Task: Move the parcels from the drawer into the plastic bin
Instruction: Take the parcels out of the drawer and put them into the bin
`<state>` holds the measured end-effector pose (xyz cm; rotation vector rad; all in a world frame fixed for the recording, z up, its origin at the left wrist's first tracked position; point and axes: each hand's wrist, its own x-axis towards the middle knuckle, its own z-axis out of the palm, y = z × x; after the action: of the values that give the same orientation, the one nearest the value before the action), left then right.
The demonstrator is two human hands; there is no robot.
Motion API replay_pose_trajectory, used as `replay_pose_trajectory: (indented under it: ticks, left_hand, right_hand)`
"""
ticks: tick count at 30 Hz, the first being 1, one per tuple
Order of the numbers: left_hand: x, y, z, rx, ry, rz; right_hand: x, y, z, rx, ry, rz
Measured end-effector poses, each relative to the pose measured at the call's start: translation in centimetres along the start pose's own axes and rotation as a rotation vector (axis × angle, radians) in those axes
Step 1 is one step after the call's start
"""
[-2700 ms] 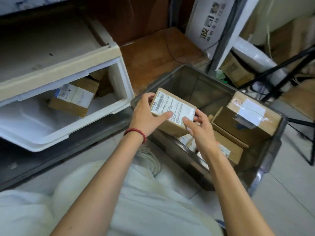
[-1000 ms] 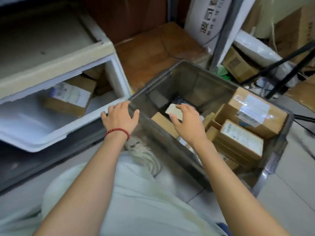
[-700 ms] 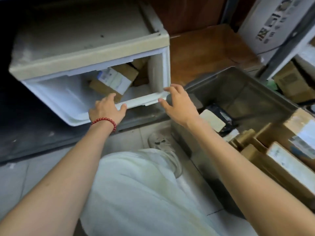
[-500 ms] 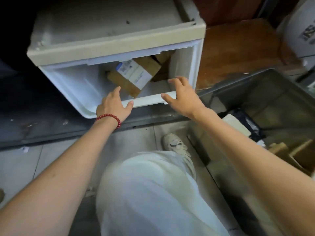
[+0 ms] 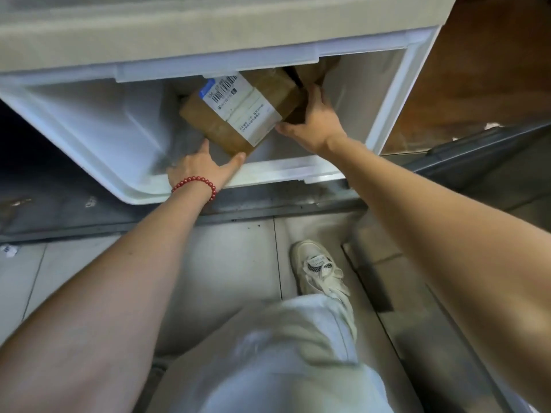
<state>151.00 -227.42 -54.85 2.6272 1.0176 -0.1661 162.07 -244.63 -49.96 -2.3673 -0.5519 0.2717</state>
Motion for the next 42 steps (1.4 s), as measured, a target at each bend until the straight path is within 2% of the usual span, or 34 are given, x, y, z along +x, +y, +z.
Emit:
replay_pose_trajectory:
  ticks: [4, 7, 11, 13, 16, 22, 27, 30, 35, 38, 42]
  left_hand:
    - [0.5, 0.3, 0.8, -0.376, -0.002, 0.004]
    - [0.8, 0.3, 0.3, -0.506, 0.024, -0.031]
    - [0.8, 0.0, -1.3, -0.539, 0.01, -0.052]
    - [0.5, -0.1, -2.0, -0.568, -0.004, -0.044]
    - [-0.6, -0.3, -3.1, -0.607, 0.006, -0.039]
    - [-4.2, -0.9, -5.4, -0.564, -0.055, 0.055]
    - [-9.1, -2.4, -6.7, -0.511, -0.144, 0.095]
    - [-12.9, -2.8, -7.7, -0.436, -0.143, 0.133]
    - [-18.3, -2.4, -9.9, -0.458, -0.227, 0.209]
    - [-21.1, -1.6, -10.9, -0.511, -0.203, 0.264]
    - [-24.1, -0.6, -10.4, -0.611, -0.093, 0.345]
  right_hand:
    - [0.7, -0.2, 0.4, 0.031, -0.045, 0.041]
    - [0.2, 0.1, 1.0, 0.039, -0.148, 0.13]
    - [-1.8, 0.7, 2.6, 0.146, -0.145, 0.258]
    - [-2.8, 0.2, 3.0, 0.287, -0.119, 0.339]
    - [-3.5, -1.0, 2.8, 0.52, -0.046, 0.358]
    - [-6.8, -1.9, 1.5, 0.522, 0.013, 0.411]
    - [-12.2, -1.9, 0.6, 0.608, -0.058, 0.459]
    - [-15.8, -2.1, -1.1, 0.679, -0.014, 0.46]
    - [-21.2, -3.0, -4.4, 0.749, 0.084, 0.424]
    - [-24.4, -3.3, -6.2, 0.825, 0.124, 0.425]
    - [-28.7, -2.5, -5.7, 0.881, 0.215, 0.441]
